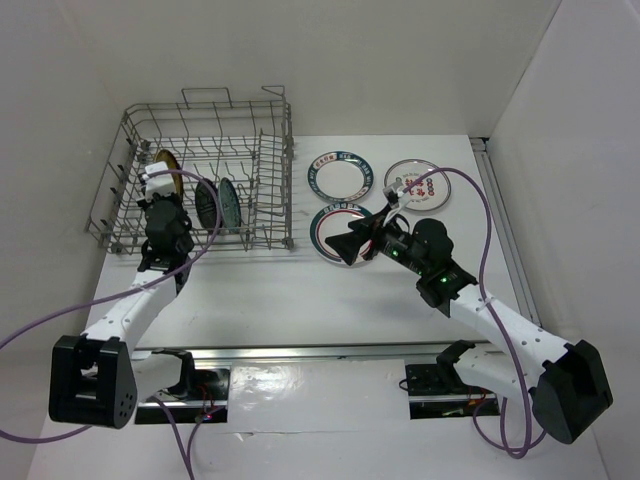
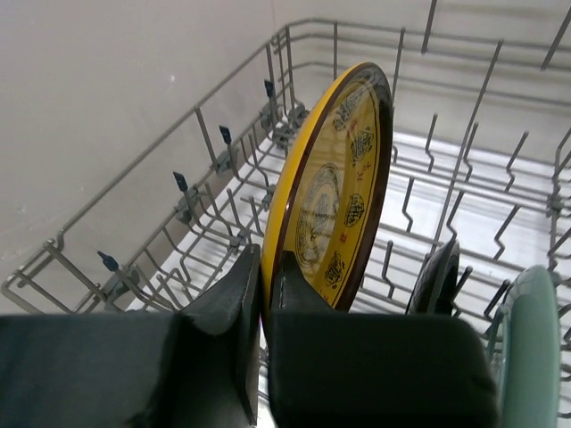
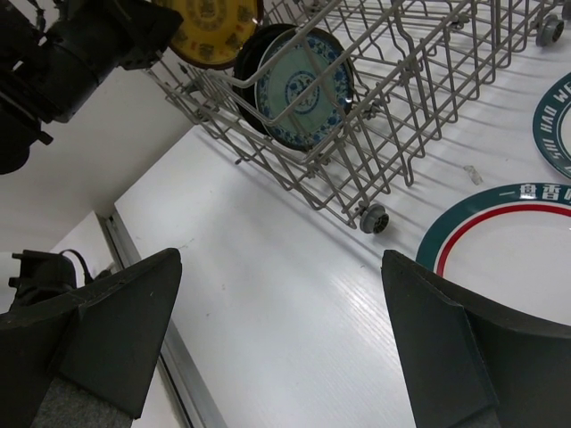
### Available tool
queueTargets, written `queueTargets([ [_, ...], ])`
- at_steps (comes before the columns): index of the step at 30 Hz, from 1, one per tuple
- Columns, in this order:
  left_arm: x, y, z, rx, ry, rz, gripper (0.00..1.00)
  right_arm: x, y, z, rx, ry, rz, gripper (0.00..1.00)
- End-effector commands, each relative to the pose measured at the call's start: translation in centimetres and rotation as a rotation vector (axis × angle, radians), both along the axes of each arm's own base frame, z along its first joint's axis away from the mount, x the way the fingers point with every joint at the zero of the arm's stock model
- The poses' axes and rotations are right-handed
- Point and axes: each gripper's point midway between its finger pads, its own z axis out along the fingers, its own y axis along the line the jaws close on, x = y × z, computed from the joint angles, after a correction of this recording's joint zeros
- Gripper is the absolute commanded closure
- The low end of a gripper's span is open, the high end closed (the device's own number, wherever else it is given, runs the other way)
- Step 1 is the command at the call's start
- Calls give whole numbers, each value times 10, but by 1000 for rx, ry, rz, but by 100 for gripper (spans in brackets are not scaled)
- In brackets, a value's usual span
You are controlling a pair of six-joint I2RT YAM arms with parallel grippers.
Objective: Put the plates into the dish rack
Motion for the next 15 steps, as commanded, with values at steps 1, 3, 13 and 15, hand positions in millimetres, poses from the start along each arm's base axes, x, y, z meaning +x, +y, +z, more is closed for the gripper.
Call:
queueTargets([
  [1, 3, 3, 2, 3, -47, 24, 100, -1, 0, 14, 33, -56, 12, 0],
  [3, 4, 0, -4, 3, -35, 24, 100, -1, 0, 14, 33, -56, 12, 0],
  [13, 2, 4, -16, 4, -13, 46, 100, -3, -1, 13, 33, -56, 12, 0],
  [15, 7, -2, -24, -1, 3, 25, 100, -3, -1, 13, 33, -56, 12, 0],
])
